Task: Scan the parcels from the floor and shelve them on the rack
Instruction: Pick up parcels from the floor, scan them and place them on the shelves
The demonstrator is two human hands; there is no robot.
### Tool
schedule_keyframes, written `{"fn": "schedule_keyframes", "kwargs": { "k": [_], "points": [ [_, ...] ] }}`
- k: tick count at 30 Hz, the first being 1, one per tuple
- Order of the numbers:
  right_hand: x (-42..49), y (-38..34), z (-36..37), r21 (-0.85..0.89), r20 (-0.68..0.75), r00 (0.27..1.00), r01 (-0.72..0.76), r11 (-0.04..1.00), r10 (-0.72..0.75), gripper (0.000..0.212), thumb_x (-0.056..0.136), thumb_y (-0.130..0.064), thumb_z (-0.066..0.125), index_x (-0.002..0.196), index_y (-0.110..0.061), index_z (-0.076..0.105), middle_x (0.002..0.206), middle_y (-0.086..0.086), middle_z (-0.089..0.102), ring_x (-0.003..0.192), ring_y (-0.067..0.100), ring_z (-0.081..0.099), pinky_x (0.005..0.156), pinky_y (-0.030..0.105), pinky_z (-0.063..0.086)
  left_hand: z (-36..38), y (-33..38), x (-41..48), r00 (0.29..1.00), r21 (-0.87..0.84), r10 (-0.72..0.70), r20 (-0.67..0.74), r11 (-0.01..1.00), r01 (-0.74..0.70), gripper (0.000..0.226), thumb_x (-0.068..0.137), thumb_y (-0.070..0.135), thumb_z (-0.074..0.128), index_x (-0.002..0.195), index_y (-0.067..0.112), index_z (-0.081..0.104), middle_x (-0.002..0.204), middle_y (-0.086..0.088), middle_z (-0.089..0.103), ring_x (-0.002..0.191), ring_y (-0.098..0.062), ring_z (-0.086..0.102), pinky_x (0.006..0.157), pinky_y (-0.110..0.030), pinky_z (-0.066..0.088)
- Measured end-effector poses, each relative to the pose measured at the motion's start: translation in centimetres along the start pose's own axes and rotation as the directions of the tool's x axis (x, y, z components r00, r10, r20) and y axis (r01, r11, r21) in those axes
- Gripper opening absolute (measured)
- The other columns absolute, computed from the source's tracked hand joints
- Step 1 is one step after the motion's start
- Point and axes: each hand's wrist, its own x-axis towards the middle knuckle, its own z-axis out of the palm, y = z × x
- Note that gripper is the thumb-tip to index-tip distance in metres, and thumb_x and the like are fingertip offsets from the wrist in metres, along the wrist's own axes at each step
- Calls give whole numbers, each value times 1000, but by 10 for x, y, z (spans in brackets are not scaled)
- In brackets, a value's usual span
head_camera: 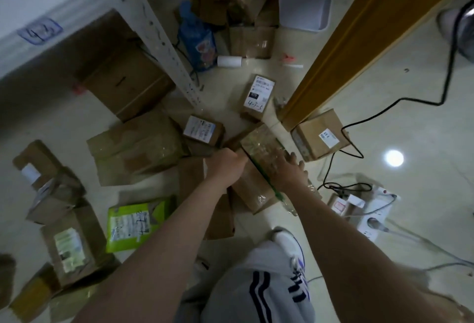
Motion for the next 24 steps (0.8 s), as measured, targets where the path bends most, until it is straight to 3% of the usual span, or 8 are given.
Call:
{"fn": "schedule_keyframes", "kwargs": {
  "k": [3, 6, 12, 15, 18, 21, 23, 24],
  "points": [
    [16, -3, 15, -28, 1, 1000, 28, 999, -28, 115, 77, -43, 75, 151, -48, -14, 162, 12, 0, 147, 41, 12, 115, 64, 18, 8, -12, 17, 1000, -3, -12, -11, 1000, 12, 49, 99, 28, 51, 53, 17, 38, 55, 0, 38, 58, -22, 39, 69, -33, 31],
    [23, 1, 18, -80, 1, 999, 43, 996, -43, 127, 70, -51, 79, 149, -49, -21, 163, 11, -8, 149, 40, 4, 113, 71, 15, 10, -22, 22, 1000, -64, -29, 1, 998, 29, 48, 99, 27, 53, 54, 19, 40, 55, 2, 39, 52, -16, 38, 60, -30, 31],
    [8, -4, 10, -163, -58, 998, 4, 987, -14, 127, 72, -53, 79, 152, -38, -19, 150, 22, 21, 136, 44, 29, 106, 65, 36, 0, -33, 5, 1000, -144, -22, 7, 989, 23, 45, 101, 31, 54, 59, 16, 55, 57, 2, 45, 56, -15, 44, 58, -30, 32],
    [-11, -6, 7, -23, -124, 992, -32, 999, 29, 124, 70, -62, 75, 152, -40, -15, 146, 22, 25, 129, 43, 34, 101, 58, 43, -13, -29, -9, 1000, -167, -19, -2, 986, 18, 40, 103, 32, 52, 67, 13, 57, 67, 4, 49, 58, -13, 48, 53, -27, 33],
    [-39, -13, -12, 184, -198, 979, -18, 983, 55, 123, 66, -70, 72, 151, -43, -13, 146, 20, 26, 128, 45, 36, 98, 58, 45, -30, -21, -28, 1000, -254, -20, 7, 967, 21, 32, 100, 30, 57, 72, 20, 48, 80, -6, 52, 67, -15, 49, 60, -27, 36],
    [-78, -30, -42, 286, -311, 950, 101, 953, -7, 128, 61, -59, 79, 151, -48, -12, 147, 19, 28, 132, 46, 34, 98, 60, 46, -50, -13, -55, 999, -326, -33, 17, 945, 36, 26, 97, 33, 61, 77, 19, 51, 84, -6, 59, 78, -20, 58, 67, -30, 42],
    [-108, -44, -70, 361, -373, 926, 195, 912, -50, 129, 58, -54, 81, 151, -50, -9, 145, 17, 31, 132, 44, 36, 99, 58, 46, -66, -4, -79, 998, -373, -46, 34, 926, 55, 25, 92, 41, 65, 93, 17, 60, 96, -6, 66, 91, -21, 64, 73, -31, 46],
    [-125, -52, -86, 399, -398, 915, 236, 886, -65, 129, 57, -53, 81, 152, -50, -7, 142, 15, 33, 130, 41, 38, 100, 55, 46, -74, 1, -92, 998, -400, -47, 37, 915, 58, 38, 87, 49, 66, 105, 15, 62, 105, -6, 67, 96, -21, 65, 75, -32, 48]
  ]
}}
